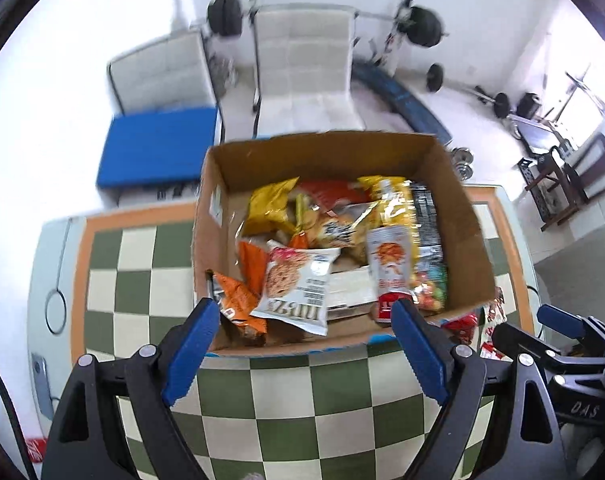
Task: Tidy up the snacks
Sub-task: 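Carry both packs over the box and open both tools to drop them inside, then grasp the red-white sausage pack with the right tool while the left tool grasps the long red-white pack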
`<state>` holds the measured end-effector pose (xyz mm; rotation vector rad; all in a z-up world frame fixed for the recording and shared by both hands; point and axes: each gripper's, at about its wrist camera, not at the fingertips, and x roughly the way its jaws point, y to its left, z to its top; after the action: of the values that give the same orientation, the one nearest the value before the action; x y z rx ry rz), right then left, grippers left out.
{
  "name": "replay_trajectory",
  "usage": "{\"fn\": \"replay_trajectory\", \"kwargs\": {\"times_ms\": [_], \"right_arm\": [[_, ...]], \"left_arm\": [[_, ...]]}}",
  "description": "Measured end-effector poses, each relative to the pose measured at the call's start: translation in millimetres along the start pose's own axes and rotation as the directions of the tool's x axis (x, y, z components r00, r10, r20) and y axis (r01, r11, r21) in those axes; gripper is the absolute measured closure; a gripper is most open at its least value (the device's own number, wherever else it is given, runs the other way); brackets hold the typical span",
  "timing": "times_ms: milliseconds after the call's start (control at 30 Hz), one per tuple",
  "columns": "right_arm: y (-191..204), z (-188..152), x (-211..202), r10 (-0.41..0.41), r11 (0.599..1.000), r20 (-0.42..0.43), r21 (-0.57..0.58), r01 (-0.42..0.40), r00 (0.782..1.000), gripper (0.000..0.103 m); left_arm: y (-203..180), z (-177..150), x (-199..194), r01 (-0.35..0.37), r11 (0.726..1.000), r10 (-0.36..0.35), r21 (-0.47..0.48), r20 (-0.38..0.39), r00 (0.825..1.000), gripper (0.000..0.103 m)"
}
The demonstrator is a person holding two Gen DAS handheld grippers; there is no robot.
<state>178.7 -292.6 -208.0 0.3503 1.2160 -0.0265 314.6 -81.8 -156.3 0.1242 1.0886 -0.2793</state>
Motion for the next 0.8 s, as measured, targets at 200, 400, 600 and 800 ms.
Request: {"fn": "replay_trajectory", "kwargs": {"times_ms": [200,400,600,800], "right_arm": [[-59.5,-53.2,-26.2,-0.031,0.996,-0.048,0.084,0.035,0.998,0.005],[-113.3,-94.6,-34.2,-0.08,0.989,-0.096,0.116,0.091,0.992,0.005],[-170.6,-118.9,-23.4,-0.108,0.98,-0.152,0.148,0.131,0.982,0.005],[-228.8,-131.0,0.2,-0.099,0.973,-0.212,0.182,0.139,0.972,0.005]], "left_arm": [[-50.7,-34.0,-6.3,0.029,0.996,-0.031,0.082,0.02,0.999,0.015],[-104.8,-67.5,29.2,0.082,0.988,-0.069,0.13,-0.099,0.993,0.015],[-184.6,-98.7,91.0,0.182,0.956,-0.113,0.229,-0.287,0.951,0.015],[-238.8,-119.3,148.3,0.185,0.941,-0.057,0.283,-0.406,0.912,0.015]]}}
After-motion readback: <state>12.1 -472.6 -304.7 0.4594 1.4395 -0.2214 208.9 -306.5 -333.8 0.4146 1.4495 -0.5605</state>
